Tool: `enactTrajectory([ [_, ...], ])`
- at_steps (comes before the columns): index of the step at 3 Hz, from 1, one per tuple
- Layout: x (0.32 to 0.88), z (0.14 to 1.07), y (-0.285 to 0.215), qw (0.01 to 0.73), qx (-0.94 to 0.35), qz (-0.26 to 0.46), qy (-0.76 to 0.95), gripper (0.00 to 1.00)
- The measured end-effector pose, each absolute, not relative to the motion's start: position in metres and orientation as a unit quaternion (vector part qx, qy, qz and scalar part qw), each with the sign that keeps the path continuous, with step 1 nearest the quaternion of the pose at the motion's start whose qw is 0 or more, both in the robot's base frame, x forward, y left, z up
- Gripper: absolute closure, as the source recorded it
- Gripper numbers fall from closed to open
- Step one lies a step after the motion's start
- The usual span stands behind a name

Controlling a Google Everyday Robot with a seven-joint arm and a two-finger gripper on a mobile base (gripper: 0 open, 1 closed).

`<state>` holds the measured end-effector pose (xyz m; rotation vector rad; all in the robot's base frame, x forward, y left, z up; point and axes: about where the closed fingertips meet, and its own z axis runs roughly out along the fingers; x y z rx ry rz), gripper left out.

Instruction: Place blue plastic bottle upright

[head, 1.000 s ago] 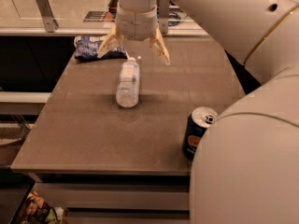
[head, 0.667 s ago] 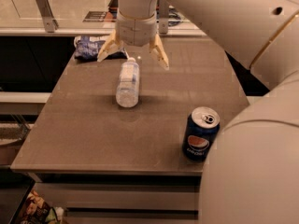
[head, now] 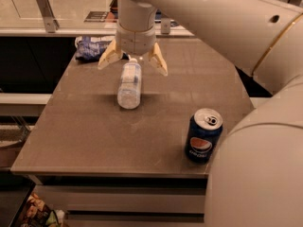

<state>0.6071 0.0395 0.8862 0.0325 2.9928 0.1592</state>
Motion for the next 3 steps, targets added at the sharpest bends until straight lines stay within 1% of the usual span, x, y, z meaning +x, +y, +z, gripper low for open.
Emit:
enactTrajectory([
  [3, 0.640, 0.861, 0.032, 0.066, -0.027, 0.046, 0.996, 0.00],
])
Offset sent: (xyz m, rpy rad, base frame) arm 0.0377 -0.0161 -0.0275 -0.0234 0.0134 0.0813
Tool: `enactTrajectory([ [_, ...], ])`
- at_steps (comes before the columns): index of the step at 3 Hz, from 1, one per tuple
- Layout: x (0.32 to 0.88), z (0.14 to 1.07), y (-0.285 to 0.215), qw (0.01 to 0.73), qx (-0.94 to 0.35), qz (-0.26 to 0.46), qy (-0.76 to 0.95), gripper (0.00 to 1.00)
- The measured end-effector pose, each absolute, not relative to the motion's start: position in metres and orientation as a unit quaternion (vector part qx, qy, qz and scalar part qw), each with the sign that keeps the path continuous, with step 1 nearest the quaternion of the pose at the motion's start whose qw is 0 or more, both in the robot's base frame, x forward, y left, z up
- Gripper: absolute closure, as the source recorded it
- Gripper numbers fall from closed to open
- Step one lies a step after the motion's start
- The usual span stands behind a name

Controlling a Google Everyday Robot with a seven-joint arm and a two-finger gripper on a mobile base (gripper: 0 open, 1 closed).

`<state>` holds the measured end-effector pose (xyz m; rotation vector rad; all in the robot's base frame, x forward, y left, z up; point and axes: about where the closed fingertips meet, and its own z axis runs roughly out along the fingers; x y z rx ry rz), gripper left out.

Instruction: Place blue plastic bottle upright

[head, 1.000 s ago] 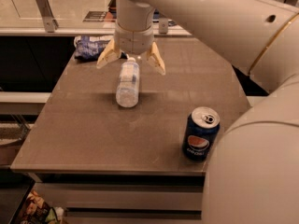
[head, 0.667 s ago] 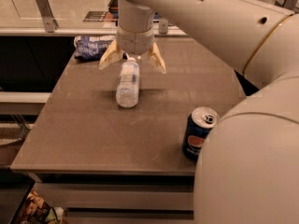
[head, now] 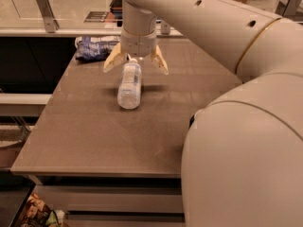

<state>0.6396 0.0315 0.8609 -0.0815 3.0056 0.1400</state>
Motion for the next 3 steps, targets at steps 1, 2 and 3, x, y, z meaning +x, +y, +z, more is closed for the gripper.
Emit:
enactTrajectory([
  [1, 0.642, 0.854, 0.037, 0.060, -0.033, 0.046, 0.997, 0.00],
  [2, 0.643, 0.853, 0.048, 0.055, -0.042, 0.033, 0.997, 0.00],
  [3, 0.645, 0.848, 0.057, 0.039, -0.043, 0.001, 0.998, 0.00],
])
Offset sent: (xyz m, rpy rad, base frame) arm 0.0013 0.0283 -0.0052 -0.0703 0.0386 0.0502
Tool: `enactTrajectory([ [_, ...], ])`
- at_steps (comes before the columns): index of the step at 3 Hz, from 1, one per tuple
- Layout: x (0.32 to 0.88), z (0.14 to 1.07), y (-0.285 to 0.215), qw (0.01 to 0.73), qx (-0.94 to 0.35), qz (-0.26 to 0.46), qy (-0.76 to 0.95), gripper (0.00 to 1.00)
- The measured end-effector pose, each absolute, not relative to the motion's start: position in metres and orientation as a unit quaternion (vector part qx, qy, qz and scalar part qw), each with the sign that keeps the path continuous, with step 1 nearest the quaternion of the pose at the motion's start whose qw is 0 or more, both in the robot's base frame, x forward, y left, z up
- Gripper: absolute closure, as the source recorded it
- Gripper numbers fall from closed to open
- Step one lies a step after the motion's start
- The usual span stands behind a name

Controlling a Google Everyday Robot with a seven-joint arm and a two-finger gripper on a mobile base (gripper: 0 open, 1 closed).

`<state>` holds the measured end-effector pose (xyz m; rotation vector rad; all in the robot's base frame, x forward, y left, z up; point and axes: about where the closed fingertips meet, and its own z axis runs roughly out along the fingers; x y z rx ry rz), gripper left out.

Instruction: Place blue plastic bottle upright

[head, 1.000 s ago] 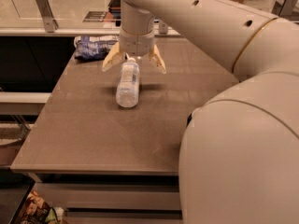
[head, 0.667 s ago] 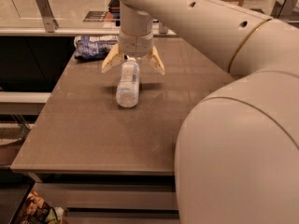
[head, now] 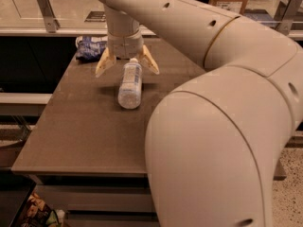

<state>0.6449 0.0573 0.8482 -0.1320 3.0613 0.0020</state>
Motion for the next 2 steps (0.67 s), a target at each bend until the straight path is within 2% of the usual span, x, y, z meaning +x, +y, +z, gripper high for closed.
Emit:
enactTrajectory([
  [1, 0.6462, 0.8469, 0.0587, 0.041, -0.044, 0.004, 0.998, 0.18],
  [2, 0.6485, 0.8453, 0.0608, 0.044, -0.045, 0.006, 0.998, 0.41],
])
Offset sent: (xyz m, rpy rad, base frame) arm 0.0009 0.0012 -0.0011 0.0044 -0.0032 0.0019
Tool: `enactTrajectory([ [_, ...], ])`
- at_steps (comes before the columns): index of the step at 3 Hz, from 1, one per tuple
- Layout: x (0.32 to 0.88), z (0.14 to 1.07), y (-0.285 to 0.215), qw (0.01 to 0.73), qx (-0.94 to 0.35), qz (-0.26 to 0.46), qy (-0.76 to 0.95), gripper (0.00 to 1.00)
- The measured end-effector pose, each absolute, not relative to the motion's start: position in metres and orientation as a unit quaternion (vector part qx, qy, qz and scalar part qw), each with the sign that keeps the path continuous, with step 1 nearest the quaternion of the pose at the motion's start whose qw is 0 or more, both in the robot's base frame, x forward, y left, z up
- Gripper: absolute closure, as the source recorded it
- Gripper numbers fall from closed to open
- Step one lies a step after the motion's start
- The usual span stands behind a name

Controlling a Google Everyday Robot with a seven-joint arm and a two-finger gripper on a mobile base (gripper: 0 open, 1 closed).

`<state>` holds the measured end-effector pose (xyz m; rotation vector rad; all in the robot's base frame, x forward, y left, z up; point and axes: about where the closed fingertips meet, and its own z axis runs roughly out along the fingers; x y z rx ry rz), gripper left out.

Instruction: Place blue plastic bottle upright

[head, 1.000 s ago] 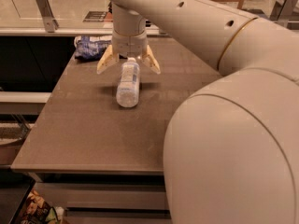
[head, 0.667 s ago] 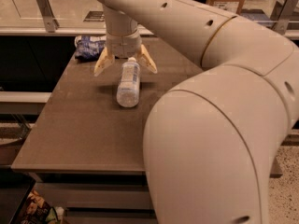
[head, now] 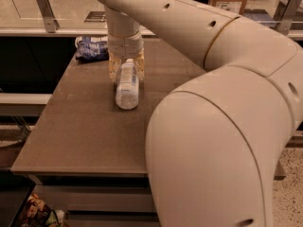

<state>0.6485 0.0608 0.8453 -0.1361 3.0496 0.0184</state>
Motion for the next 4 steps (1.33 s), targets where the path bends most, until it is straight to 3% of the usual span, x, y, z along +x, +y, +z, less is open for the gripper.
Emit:
enactTrajectory([
  [2, 0.6521, 0.8422, 0.0633, 0.049, -0.045, 0.010, 0.998, 0.87],
  [3, 0.6537, 0.8406, 0.0644, 0.051, -0.045, 0.011, 0.998, 1.00],
  [4, 0.6538, 0.8410, 0.0644, 0.051, -0.045, 0.011, 0.998, 1.00],
])
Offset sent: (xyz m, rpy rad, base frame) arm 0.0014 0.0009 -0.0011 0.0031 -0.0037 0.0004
